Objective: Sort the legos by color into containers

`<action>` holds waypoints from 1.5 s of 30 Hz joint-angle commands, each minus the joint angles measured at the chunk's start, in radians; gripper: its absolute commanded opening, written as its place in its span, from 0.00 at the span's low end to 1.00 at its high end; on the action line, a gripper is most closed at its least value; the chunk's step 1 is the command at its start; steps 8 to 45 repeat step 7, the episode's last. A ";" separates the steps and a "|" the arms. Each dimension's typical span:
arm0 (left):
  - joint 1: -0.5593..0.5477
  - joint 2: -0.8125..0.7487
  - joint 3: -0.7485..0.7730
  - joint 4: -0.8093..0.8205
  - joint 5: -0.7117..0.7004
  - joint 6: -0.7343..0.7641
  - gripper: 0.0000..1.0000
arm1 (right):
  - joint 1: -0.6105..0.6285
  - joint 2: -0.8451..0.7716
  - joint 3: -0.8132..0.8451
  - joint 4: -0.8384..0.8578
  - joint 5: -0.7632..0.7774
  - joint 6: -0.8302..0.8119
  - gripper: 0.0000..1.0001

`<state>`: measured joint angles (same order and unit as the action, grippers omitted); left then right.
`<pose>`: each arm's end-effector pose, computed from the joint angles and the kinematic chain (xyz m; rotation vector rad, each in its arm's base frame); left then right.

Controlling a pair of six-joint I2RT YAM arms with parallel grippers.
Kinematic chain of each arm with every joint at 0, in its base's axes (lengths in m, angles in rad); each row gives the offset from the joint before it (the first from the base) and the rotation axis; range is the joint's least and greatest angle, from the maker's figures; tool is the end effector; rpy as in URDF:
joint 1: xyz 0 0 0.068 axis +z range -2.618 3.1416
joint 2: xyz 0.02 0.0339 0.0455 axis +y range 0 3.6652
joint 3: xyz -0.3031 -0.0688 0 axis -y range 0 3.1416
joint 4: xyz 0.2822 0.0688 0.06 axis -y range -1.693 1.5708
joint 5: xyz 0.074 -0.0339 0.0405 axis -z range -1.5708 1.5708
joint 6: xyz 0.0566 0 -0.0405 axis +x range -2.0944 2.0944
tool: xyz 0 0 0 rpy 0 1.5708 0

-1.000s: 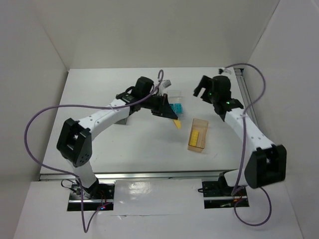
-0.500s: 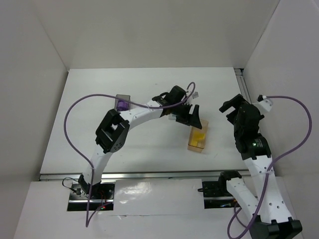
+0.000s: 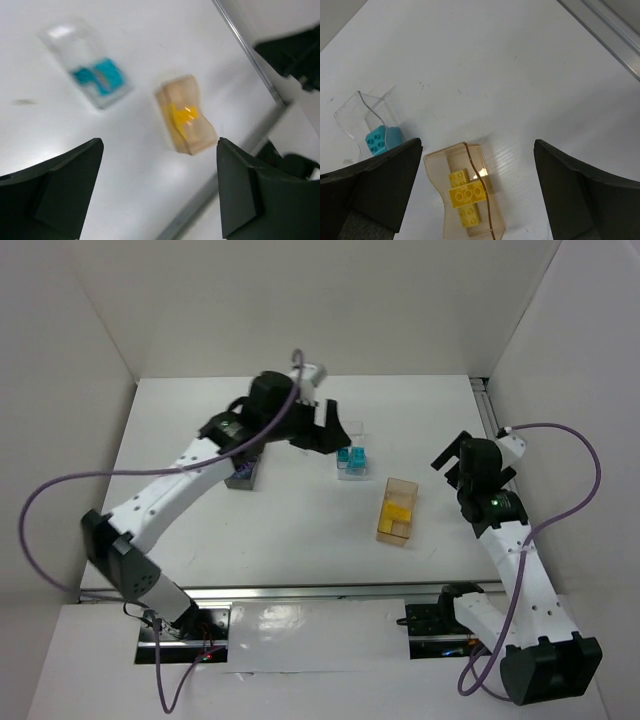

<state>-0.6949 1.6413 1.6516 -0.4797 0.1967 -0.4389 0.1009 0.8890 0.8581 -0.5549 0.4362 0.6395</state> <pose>0.3297 -0.2892 0.4202 0.4038 2.1168 -0.8884 0.2186 -0.0019 0.3308 0.7923 1.9403 -0.0259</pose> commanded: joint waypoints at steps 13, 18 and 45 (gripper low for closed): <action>0.270 -0.270 -0.190 -0.060 -0.258 0.137 0.98 | -0.001 0.016 -0.025 0.027 0.022 -0.001 1.00; 0.270 -0.270 -0.190 -0.060 -0.258 0.137 0.98 | -0.001 0.016 -0.025 0.027 0.022 -0.001 1.00; 0.270 -0.270 -0.190 -0.060 -0.258 0.137 0.98 | -0.001 0.016 -0.025 0.027 0.022 -0.001 1.00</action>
